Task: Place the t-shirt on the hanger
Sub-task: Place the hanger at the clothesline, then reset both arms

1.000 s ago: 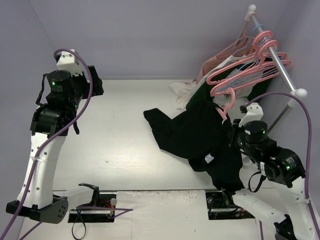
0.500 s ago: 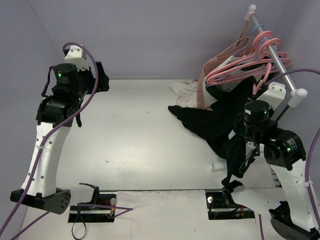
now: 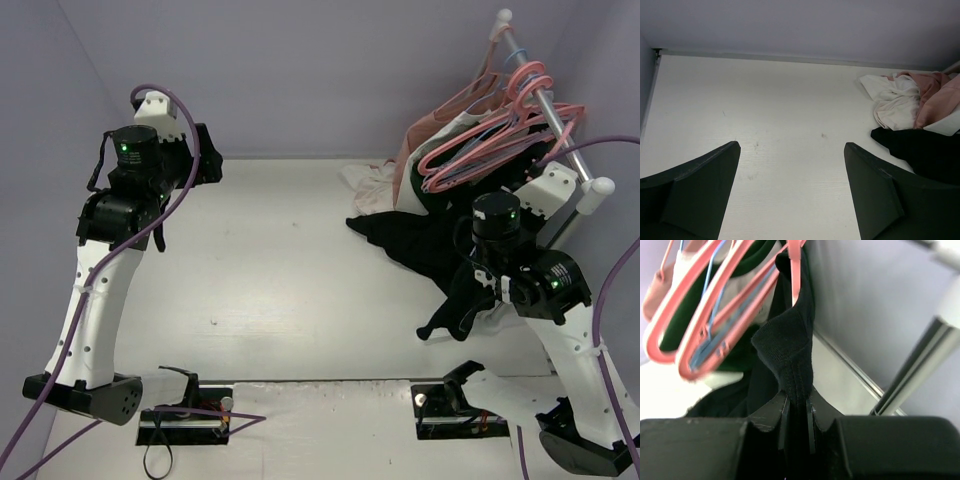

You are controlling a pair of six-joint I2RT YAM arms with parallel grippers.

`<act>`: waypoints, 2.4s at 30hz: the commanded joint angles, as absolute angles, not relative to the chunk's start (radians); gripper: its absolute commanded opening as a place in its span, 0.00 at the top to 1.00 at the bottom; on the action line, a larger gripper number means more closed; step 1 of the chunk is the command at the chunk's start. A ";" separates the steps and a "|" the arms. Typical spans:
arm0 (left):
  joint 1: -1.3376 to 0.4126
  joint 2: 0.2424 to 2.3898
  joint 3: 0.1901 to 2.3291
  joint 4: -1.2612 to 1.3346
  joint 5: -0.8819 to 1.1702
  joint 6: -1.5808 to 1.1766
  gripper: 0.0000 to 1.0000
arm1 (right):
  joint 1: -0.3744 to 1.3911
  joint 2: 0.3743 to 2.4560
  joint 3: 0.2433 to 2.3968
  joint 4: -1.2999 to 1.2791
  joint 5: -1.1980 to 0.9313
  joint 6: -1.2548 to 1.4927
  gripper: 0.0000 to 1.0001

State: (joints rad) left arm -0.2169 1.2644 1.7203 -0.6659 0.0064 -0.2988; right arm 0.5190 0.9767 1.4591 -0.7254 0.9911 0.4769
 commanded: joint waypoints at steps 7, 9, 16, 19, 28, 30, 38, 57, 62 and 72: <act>-0.221 1.271 1.716 -0.612 0.055 -0.358 0.20 | 0.528 1.026 1.540 -0.548 1.244 0.518 1.00; -0.219 1.265 1.711 -0.612 0.058 -0.360 0.20 | 0.526 1.052 1.532 -0.545 1.250 0.534 1.00; -0.221 1.234 1.678 -0.613 0.066 -0.351 0.20 | 0.510 1.074 1.414 -0.541 1.249 0.673 1.00; -0.221 1.218 1.661 -0.614 0.063 -0.348 0.20 | 0.504 1.101 1.385 -0.540 1.241 0.715 1.00; -0.221 1.179 1.629 -0.616 0.063 -0.328 0.20 | 0.501 1.157 1.353 -0.540 1.189 0.763 0.99; -0.219 1.174 1.629 -0.615 0.067 -0.327 0.20 | 0.500 1.169 1.369 -0.541 1.186 0.749 0.97; -0.221 1.144 1.648 -0.618 0.080 -0.331 0.20 | 0.509 1.149 1.417 -0.539 1.125 0.644 0.08; -0.221 0.971 1.558 -0.643 0.016 -0.265 0.20 | 0.515 0.715 1.460 -0.517 0.732 0.157 0.00; -0.220 0.899 1.485 -0.664 -0.018 -0.239 0.20 | 0.517 0.575 1.380 -0.505 0.666 0.065 0.00; -0.221 0.752 1.353 -0.733 -0.152 -0.217 0.19 | 0.525 0.369 1.293 -0.504 0.744 0.027 0.00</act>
State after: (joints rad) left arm -0.2170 0.7854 1.3528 -0.7396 -0.0846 -0.2308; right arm 0.5131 0.3914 1.3005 -0.5645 0.6996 0.0653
